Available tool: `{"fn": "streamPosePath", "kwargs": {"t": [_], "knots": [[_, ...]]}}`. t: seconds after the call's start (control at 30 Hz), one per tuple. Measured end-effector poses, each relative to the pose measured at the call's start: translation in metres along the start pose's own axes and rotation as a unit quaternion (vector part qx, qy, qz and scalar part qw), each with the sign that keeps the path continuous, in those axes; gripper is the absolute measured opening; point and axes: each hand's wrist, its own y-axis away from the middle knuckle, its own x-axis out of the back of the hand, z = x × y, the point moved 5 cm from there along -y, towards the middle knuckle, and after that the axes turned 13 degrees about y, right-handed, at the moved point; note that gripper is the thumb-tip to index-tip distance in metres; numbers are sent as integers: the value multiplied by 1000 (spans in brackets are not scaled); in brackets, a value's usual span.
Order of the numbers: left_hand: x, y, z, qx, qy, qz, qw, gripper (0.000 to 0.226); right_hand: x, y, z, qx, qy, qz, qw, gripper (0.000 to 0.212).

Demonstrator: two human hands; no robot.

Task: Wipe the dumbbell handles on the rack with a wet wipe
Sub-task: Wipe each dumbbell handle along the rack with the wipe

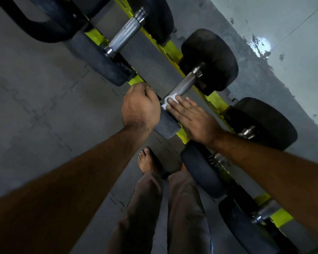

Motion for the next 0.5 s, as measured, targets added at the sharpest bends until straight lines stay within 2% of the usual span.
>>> {"fn": "streamPosePath", "kwargs": {"t": [0.03, 0.1, 0.17, 0.3, 0.4, 0.5], "knots": [[0, 0, 1, -1, -1, -1, 1000, 28, 0, -1, 10, -18, 16, 10, 1000, 63], [-1, -1, 0, -5, 0, -4, 1000, 27, 8, -5, 33, -128, 46, 42, 990, 71], [1, 0, -1, -12, 0, 5, 1000, 26, 13, -11, 33, -201, 37, 71, 976, 70], [3, 1, 4, -16, 3, 14, 1000, 29, 12, -19, 26, -135, 11, 100, 986, 49], [3, 2, 5, -8, 6, 12, 1000, 35, 20, -28, 49, -229, -2, 133, 964, 39], [5, 3, 7, -1, 13, 6, 1000, 38, 33, -32, 47, -259, -51, 188, 946, 31]]}}
